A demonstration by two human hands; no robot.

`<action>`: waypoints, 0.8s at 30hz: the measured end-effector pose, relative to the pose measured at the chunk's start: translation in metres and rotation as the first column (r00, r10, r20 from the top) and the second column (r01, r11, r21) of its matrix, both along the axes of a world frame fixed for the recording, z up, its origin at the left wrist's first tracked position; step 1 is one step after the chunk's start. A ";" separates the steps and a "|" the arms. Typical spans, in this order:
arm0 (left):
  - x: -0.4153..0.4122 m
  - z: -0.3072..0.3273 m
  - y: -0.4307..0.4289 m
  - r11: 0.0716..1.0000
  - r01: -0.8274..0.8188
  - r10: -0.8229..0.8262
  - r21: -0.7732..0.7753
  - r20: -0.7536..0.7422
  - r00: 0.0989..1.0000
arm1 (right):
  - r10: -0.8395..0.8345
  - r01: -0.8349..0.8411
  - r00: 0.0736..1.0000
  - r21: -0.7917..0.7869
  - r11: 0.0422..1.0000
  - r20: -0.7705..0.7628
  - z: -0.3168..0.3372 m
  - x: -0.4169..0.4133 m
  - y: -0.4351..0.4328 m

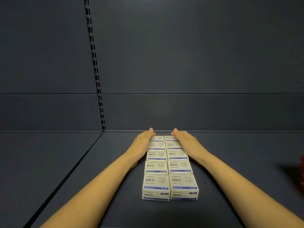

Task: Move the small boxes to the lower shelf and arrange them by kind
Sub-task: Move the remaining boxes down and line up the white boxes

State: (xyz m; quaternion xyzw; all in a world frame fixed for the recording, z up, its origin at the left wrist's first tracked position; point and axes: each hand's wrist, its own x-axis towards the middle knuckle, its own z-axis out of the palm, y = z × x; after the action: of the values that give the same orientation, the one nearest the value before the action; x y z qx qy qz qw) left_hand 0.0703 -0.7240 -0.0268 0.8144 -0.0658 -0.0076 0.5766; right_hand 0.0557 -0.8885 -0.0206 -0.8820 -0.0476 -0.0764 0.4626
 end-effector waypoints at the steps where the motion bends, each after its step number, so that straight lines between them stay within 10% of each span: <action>1: 0.000 0.000 0.000 1.000 -0.002 0.002 0.003 0.001 1.000 | 0.001 -0.001 1.000 -0.004 1.000 -0.007 0.000 0.000 -0.001; 13: -0.014 0.004 0.005 0.997 0.054 -0.054 0.057 -0.009 0.999 | -0.013 0.013 0.998 -0.008 1.000 -0.057 -0.003 -0.009 0.000; 24: -0.099 -0.009 0.016 0.851 0.125 -0.219 -0.510 -0.130 0.967 | 0.081 0.015 0.987 0.577 0.817 -0.139 -0.019 -0.095 -0.004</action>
State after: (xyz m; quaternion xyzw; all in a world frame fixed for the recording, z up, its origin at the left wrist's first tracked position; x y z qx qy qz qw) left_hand -0.0284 -0.7083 -0.0359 0.6246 -0.0851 -0.1168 0.7675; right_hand -0.0391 -0.8924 -0.0396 -0.7031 -0.0011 -0.0096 0.7111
